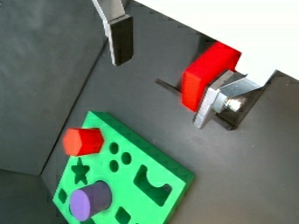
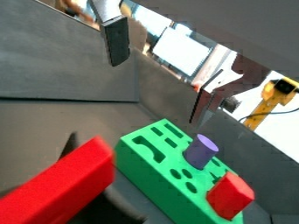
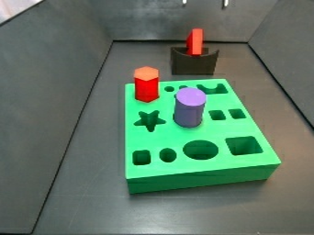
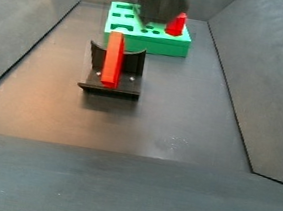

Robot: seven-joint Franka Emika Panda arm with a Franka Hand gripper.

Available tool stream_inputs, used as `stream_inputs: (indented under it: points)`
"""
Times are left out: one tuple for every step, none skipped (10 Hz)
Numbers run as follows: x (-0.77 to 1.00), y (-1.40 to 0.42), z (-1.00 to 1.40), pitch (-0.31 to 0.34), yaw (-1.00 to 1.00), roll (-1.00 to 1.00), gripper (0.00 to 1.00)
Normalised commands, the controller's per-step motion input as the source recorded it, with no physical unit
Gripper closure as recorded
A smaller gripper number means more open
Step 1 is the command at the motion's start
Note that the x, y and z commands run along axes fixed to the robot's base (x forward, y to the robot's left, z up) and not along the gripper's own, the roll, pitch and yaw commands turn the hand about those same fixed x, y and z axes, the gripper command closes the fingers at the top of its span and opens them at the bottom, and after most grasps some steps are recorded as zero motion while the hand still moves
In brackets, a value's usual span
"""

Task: Pick up the double-square object. Move up. Rotate the double-square object. Place the double-square object on the fixture. Regrasp the double-square object. Move to above the board. Insert the double-square object.
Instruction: Regrasp the double-square object.

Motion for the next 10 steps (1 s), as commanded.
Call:
stream_inputs:
  points:
    - [-0.10, -0.47, 0.29, 0.042, 0.03, 1.00, 0.00]
    - [-0.06, -0.29, 0.10, 0.040, 0.03, 1.00, 0.00]
    - [-0.01, -0.08, 0.05, 0.043, 0.03, 1.00, 0.00]
    - [0.00, -0.03, 0.04, 0.046, 0.03, 1.00, 0.00]
    - [0.00, -0.04, 0.02, 0.045, 0.03, 1.00, 0.00]
    - [-0.02, -0.04, 0.02, 0.039, 0.03, 1.00, 0.00]
    - [-0.02, -0.03, 0.01, 0.037, 0.03, 1.00, 0.00]
    - [-0.02, -0.03, 0.00, 0.031, 0.03, 1.00, 0.00]
    - [-0.02, -0.02, 0.00, 0.026, 0.03, 1.00, 0.00]
    - [-0.01, -0.02, 0.00, 0.023, 0.03, 1.00, 0.00]
